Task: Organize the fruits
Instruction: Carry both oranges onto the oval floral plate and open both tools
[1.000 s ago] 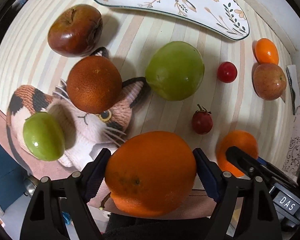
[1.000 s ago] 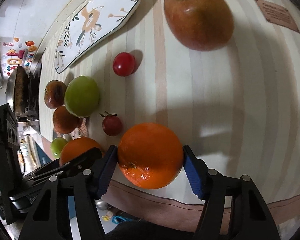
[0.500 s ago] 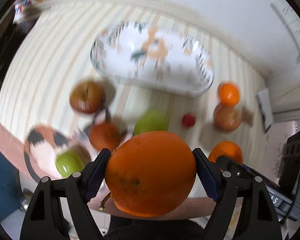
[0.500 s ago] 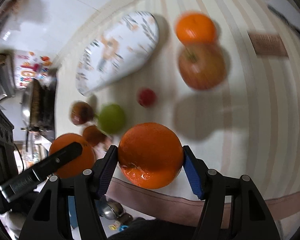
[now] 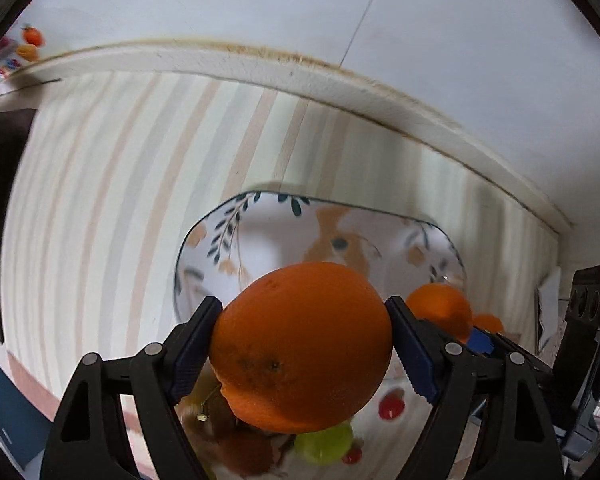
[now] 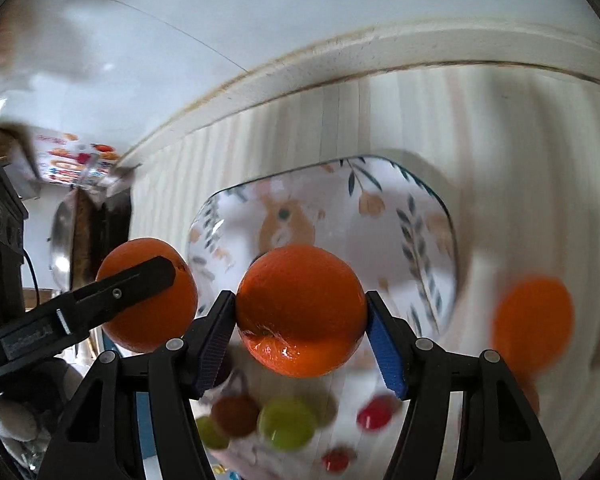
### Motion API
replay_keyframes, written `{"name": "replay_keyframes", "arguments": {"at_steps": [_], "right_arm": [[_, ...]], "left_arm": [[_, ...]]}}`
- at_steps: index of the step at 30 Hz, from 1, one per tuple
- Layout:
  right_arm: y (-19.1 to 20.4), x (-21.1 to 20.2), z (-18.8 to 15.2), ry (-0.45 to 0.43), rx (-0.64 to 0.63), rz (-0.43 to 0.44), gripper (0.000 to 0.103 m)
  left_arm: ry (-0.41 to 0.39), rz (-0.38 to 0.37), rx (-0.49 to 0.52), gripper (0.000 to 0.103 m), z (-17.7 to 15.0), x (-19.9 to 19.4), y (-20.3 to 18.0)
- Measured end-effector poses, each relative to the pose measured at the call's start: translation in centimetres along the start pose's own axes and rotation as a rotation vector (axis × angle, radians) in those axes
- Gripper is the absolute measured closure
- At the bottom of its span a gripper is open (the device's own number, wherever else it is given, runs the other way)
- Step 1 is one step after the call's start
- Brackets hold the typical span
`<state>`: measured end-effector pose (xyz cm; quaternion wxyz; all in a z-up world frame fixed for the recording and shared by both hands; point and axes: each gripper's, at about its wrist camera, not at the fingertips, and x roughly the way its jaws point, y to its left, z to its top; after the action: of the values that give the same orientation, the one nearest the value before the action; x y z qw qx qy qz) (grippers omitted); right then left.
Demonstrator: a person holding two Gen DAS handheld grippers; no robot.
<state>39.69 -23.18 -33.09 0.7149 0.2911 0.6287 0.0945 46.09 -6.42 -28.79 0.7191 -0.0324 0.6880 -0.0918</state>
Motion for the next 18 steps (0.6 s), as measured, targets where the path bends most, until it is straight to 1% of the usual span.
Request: {"name": "replay_keyframes", "arguments": {"at_steps": [3, 6, 11, 14, 15, 16, 18], "right_arm": [[-0.4, 2.1, 2.2, 0.034, 0.012, 0.0, 0.036], [-0.4, 3.3, 3.4, 0.05, -0.006, -0.017, 0.036], [-0.7, 4.3, 4.0, 0.078, -0.02, -0.047, 0.035], [-0.8, 4.2, 4.0, 0.073, -0.019, -0.041, 0.034], [-0.8, 4.0, 3.9, 0.068, -0.018, -0.041, 0.03], [-0.9, 3.7, 4.0, 0.063, -0.018, -0.046, 0.023], [-0.8, 3.4, 3.9, 0.055, -0.021, -0.069, 0.017]], "left_arm": [[0.037, -0.005, -0.007, 0.021, 1.4, 1.9, 0.2], [0.069, -0.002, -0.005, 0.021, 2.5, 3.4, 0.5], [0.101, 0.002, -0.005, 0.021, 2.7, 4.7, 0.7], [0.124, 0.008, -0.029, 0.02, 2.3, 5.5, 1.3], [0.118, 0.004, -0.04, 0.02, 2.2, 5.4, 1.5], [0.122, 0.002, -0.043, 0.02, 2.3, 5.5, 1.6], [0.132, -0.004, -0.057, 0.02, 2.3, 5.6, 1.8]]}}
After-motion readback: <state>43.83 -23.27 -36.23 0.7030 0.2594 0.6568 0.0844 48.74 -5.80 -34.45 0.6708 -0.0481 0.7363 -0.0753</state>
